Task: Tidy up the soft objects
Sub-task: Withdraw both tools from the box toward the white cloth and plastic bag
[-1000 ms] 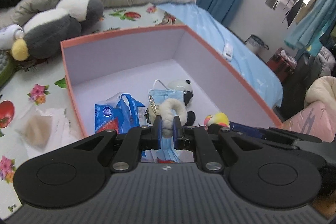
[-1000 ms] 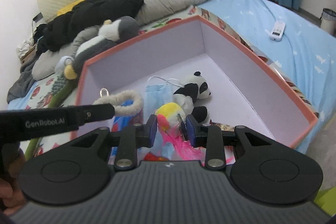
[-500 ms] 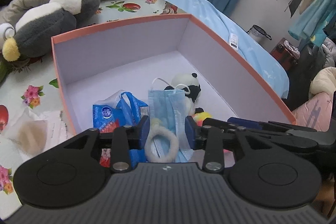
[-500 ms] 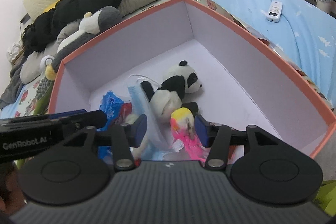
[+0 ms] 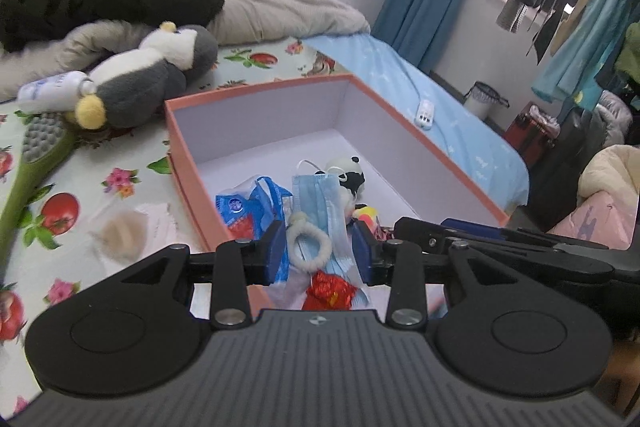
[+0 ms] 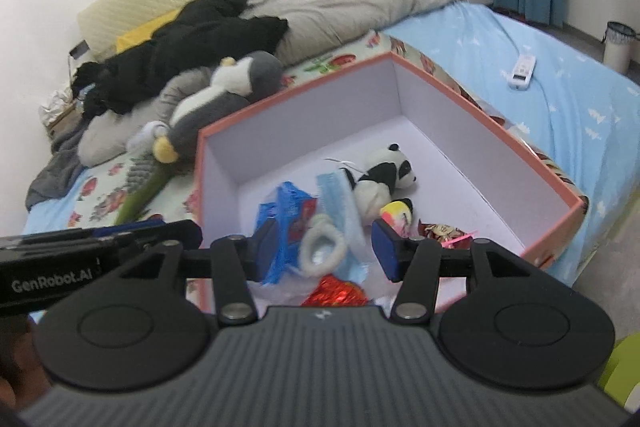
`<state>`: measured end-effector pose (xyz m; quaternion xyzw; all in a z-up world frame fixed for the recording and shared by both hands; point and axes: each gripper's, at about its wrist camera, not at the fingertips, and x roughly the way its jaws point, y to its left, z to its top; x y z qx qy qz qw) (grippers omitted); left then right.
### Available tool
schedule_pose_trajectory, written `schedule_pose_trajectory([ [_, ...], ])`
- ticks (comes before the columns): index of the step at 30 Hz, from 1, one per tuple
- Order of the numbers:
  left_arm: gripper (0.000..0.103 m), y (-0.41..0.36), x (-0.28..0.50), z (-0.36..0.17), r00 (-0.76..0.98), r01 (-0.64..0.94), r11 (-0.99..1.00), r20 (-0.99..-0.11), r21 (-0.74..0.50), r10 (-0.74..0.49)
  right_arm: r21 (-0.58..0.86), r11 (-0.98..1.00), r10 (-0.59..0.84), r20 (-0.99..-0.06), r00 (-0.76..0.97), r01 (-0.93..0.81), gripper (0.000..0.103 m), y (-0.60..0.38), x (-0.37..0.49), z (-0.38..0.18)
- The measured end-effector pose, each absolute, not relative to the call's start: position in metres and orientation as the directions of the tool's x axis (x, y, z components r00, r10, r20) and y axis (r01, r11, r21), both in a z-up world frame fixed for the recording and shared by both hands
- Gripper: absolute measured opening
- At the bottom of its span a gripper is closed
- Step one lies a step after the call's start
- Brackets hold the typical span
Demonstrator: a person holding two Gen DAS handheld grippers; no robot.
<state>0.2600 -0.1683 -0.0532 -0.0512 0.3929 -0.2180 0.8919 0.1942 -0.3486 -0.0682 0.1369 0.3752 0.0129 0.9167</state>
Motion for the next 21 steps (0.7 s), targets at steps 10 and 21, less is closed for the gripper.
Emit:
schedule_pose_trajectory([
  [10, 0.042, -0.12, 0.176, -0.022, 0.652, 0.333, 0.905, -0.629, -0.264, -0.423, 0.261, 0.965, 0.148, -0.646, 0.749, 0.033, 0.054, -0.309, 0.126, -0.038],
  [21, 0.042, -0.07, 0.102, -0.01, 0.722, 0.268, 0.931, -0.589, -0.246, -0.363, 0.222, 0.973, 0.188, -0.6, 0.777, -0.064, 0.054, -0.267, 0.077, -0.013],
])
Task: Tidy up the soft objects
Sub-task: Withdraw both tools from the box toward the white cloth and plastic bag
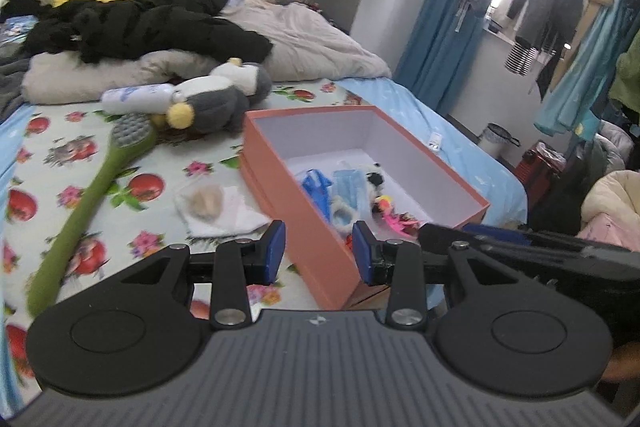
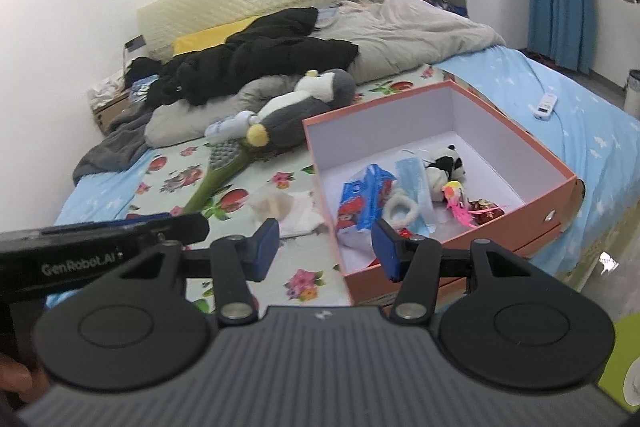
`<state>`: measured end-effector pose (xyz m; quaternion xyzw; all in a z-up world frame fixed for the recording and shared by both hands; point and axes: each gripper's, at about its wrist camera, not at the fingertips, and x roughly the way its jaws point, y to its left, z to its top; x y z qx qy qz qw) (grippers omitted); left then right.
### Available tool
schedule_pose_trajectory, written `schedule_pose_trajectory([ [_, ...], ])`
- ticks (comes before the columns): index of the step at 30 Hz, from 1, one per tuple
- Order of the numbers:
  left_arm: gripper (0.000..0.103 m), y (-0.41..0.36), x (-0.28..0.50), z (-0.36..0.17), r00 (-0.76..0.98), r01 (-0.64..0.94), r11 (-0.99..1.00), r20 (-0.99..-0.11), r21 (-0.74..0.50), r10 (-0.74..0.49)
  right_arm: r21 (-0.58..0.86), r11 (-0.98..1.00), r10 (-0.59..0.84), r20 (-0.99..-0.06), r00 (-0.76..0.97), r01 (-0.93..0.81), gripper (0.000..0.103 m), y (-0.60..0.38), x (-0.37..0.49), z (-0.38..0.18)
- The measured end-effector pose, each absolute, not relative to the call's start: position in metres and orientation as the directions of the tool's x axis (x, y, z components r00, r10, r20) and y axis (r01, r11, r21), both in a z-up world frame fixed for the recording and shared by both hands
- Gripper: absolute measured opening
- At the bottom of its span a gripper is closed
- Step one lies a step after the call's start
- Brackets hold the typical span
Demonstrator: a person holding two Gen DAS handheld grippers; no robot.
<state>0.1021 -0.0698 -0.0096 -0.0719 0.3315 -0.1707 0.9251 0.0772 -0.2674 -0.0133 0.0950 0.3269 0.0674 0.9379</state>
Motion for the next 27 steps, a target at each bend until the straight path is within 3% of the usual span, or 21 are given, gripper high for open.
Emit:
schedule_pose_trajectory([
  [15, 0.042, -0.003, 0.043, -0.051, 0.748, 0.097, 0.966, -0.623, -0.241, -0.231, 0.191, 0.963, 0.27, -0.616, 0.74, -0.192, 0.054, -0.222, 0.038, -0.031],
  [27, 0.042, 0.038, 0.097, -0.082, 0.721, -0.004, 0.969, -0.672, -0.247, -0.168, 0.194, 0.96, 0.28, -0.641, 0.715, -0.202, 0.054, -0.201, 0.083, -0.063],
])
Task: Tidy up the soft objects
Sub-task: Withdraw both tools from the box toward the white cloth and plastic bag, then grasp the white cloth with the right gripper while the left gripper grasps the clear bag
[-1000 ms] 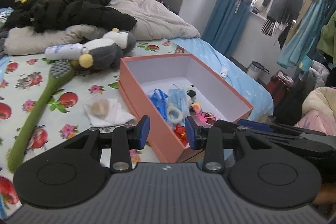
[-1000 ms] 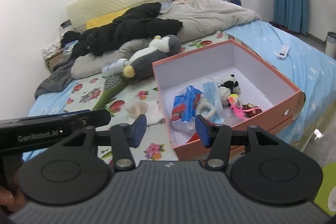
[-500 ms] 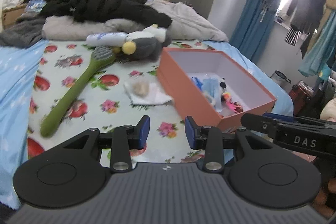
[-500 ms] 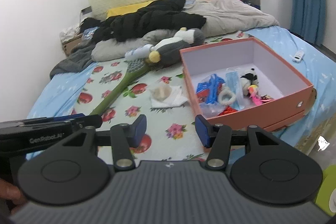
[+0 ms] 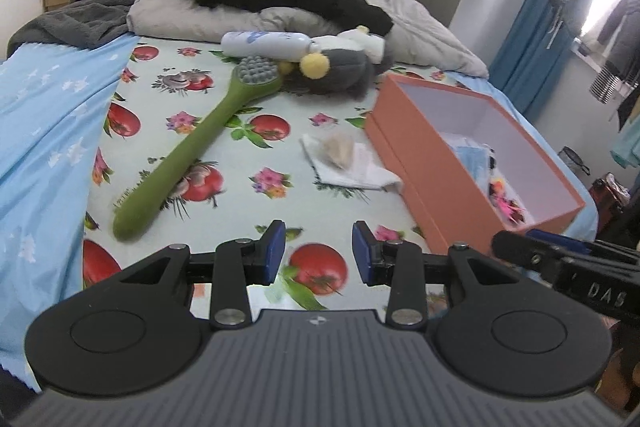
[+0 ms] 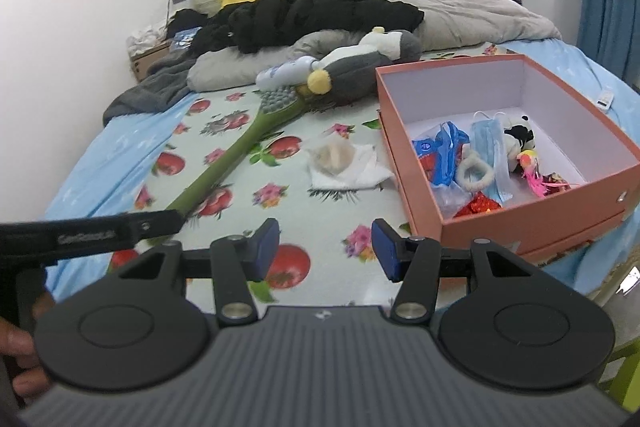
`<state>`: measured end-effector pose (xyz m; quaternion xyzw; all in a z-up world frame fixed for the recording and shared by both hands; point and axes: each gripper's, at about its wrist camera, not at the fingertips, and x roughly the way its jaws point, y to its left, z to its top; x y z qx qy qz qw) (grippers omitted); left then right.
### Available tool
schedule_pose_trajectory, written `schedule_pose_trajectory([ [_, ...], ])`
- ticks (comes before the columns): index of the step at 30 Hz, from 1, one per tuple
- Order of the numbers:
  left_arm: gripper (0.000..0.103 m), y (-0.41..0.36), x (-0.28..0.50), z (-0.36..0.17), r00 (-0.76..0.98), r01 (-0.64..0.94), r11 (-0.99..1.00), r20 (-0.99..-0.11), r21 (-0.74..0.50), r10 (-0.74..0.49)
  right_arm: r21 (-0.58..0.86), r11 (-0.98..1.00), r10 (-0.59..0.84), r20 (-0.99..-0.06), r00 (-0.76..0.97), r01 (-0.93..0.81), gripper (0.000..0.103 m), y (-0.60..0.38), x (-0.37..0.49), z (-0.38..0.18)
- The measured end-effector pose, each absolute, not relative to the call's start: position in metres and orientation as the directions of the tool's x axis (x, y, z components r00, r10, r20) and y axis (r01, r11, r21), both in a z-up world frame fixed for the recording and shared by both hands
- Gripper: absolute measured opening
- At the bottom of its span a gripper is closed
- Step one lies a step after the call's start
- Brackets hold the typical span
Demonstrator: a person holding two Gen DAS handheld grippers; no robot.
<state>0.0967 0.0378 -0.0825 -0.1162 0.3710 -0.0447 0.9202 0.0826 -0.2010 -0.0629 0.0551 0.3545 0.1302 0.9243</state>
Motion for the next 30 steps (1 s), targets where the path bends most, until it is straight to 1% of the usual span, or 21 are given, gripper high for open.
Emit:
schedule_pose_trajectory([
  [8, 0.042, 0.054, 0.156, -0.103, 0.697, -0.038, 0.962, -0.697, -0.271, -0.169, 0.185, 0.957, 0.289, -0.661, 0.692, -0.223, 0.054, -0.188, 0.131, -0.084],
  [13, 0.042, 0.053, 0.199, -0.12, 0.691, -0.003, 0.959, -0.694, -0.282, -0.202, 0.134, 0.958, 0.277, -0.668, 0.691, -0.254, 0.054, -0.171, 0.159, -0.102],
  [17, 0.042, 0.053, 0.241, -0.14, 0.656, 0.007, 0.955, -0.719, -0.298, -0.229, 0.116, 0.962, 0.256, -0.693, 0.675, -0.246, 0.054, -0.161, 0.184, -0.125],
  [24, 0.042, 0.072, 0.307, -0.172, 0.593, -0.033, 0.917, -0.746, -0.398, -0.303, 0.128, 0.966, 0.246, -0.722, 0.647, -0.225, 0.054, -0.15, 0.223, -0.161],
  [27, 0.05, 0.074, 0.332, -0.186, 0.567, -0.038, 0.901, -0.752, -0.432, -0.336, 0.13, 0.967, 0.243, -0.73, 0.639, -0.218, 0.054, -0.146, 0.239, -0.173],
  [30, 0.05, 0.071, 0.353, -0.2, 0.536, -0.037, 0.881, -0.754, -0.472, -0.381, 0.13, 0.967, 0.242, -0.734, 0.635, -0.218, 0.054, -0.142, 0.256, -0.184],
])
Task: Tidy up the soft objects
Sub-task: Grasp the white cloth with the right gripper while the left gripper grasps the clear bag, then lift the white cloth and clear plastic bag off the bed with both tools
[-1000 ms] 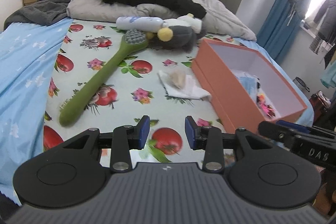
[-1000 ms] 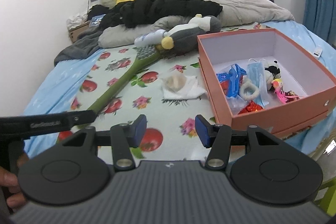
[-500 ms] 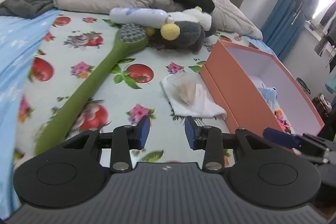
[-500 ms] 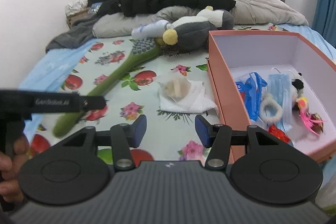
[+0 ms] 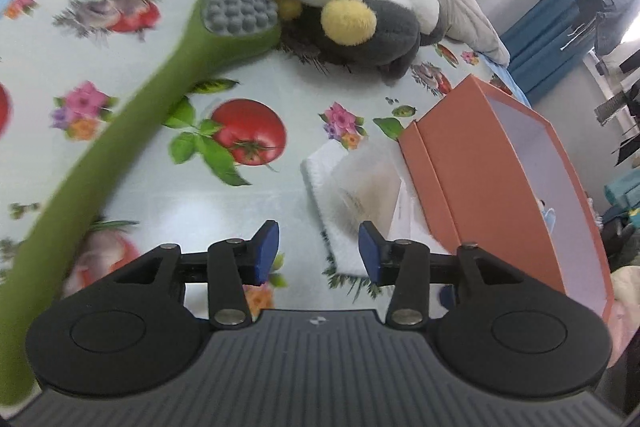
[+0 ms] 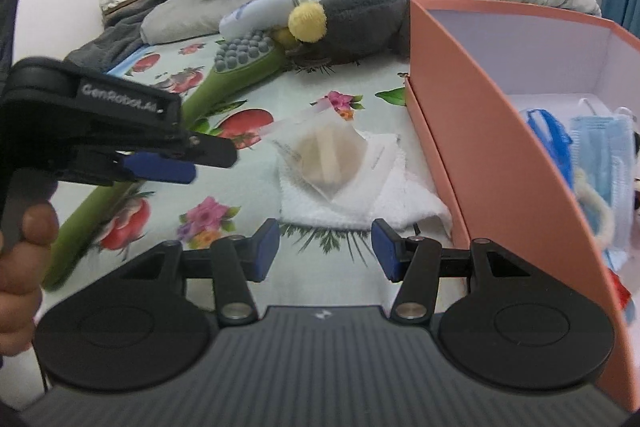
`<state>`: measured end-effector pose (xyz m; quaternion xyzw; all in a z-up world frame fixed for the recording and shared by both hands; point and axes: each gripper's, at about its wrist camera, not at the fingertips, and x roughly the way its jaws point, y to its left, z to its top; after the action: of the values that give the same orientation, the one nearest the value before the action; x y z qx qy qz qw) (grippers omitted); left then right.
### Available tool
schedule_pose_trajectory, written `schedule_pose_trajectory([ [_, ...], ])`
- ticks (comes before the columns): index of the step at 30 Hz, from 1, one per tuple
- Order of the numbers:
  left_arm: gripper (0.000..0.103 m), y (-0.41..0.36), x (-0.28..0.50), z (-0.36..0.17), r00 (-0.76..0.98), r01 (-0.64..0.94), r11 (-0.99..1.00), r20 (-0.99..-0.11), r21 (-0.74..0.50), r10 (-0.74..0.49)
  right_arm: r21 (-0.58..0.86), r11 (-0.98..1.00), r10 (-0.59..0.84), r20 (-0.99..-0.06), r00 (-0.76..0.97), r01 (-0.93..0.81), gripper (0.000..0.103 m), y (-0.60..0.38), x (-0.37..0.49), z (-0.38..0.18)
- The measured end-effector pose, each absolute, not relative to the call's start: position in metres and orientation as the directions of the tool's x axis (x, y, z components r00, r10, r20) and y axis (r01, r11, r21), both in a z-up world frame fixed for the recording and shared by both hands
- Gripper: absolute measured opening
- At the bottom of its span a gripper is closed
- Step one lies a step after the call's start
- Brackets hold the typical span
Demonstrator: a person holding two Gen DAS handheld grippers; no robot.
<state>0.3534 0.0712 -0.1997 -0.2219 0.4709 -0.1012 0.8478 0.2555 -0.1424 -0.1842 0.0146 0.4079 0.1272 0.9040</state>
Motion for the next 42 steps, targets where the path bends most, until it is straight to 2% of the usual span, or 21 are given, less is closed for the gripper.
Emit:
schedule_pose_trajectory([
  [1, 0.052, 0.07, 0.361, -0.204, 0.529, -0.034, 0.874, -0.751, -0.484, -0.396, 0.13, 0.965, 0.248, -0.73, 0.636, -0.228, 0.054, -0.141, 0.26, -0.186],
  [5, 0.055, 0.064, 0.386, -0.217, 0.506, -0.029, 0.861, -0.751, -0.507, -0.425, 0.117, 0.966, 0.241, -0.736, 0.633, -0.231, 0.069, -0.135, 0.275, -0.195],
  [7, 0.055, 0.063, 0.397, -0.22, 0.505, -0.021, 0.867, -0.753, -0.498, -0.42, 0.1, 0.968, 0.228, -0.739, 0.633, -0.232, 0.072, -0.133, 0.281, -0.2],
  [15, 0.054, 0.056, 0.425, -0.226, 0.479, 0.064, 0.867, -0.748, -0.493, -0.46, 0.054, 0.975, 0.177, -0.768, 0.615, -0.214, 0.073, -0.128, 0.297, -0.222],
  [18, 0.049, 0.051, 0.429, -0.232, 0.463, 0.069, 0.871, -0.757, -0.487, -0.46, 0.055, 0.974, 0.182, -0.766, 0.617, -0.218, 0.074, -0.128, 0.298, -0.224],
  [19, 0.039, 0.05, 0.429, -0.233, 0.464, 0.072, 0.871, -0.756, -0.487, -0.461, 0.052, 0.974, 0.181, -0.766, 0.617, -0.221, 0.073, -0.128, 0.297, -0.224],
  [21, 0.028, 0.048, 0.427, -0.232, 0.474, 0.07, 0.873, -0.754, -0.483, -0.455, 0.038, 0.973, 0.176, -0.765, 0.62, -0.229, 0.067, -0.128, 0.295, -0.224],
  [22, 0.019, 0.048, 0.426, -0.231, 0.478, 0.072, 0.871, -0.75, -0.486, -0.458, 0.039, 0.972, 0.18, -0.764, 0.62, -0.233, 0.063, -0.128, 0.295, -0.224],
  [23, 0.014, 0.047, 0.425, -0.23, 0.48, 0.075, 0.868, -0.745, -0.492, -0.463, 0.04, 0.97, 0.185, -0.763, 0.62, -0.24, 0.053, -0.128, 0.295, -0.224],
  [24, 0.011, 0.048, 0.423, -0.229, 0.485, 0.072, 0.865, -0.74, -0.497, -0.466, 0.033, 0.968, 0.185, -0.764, 0.618, -0.248, 0.048, -0.128, 0.294, -0.223],
  [26, 0.008, 0.049, 0.418, -0.226, 0.499, 0.051, 0.863, -0.736, -0.503, -0.459, 0.034, 0.963, 0.197, -0.769, 0.608, -0.269, 0.024, -0.127, 0.294, -0.221],
  [28, 0.006, 0.052, 0.411, -0.221, 0.512, 0.041, 0.855, -0.723, -0.518, -0.463, 0.028, 0.958, 0.201, -0.774, 0.601, -0.285, 0.015, -0.125, 0.292, -0.218],
  [42, 0.005, 0.091, 0.298, -0.172, 0.626, -0.087, 0.818, -0.671, -0.568, -0.399, 0.025, 0.932, 0.252, -0.761, 0.598, -0.361, 0.013, -0.134, 0.229, -0.182],
])
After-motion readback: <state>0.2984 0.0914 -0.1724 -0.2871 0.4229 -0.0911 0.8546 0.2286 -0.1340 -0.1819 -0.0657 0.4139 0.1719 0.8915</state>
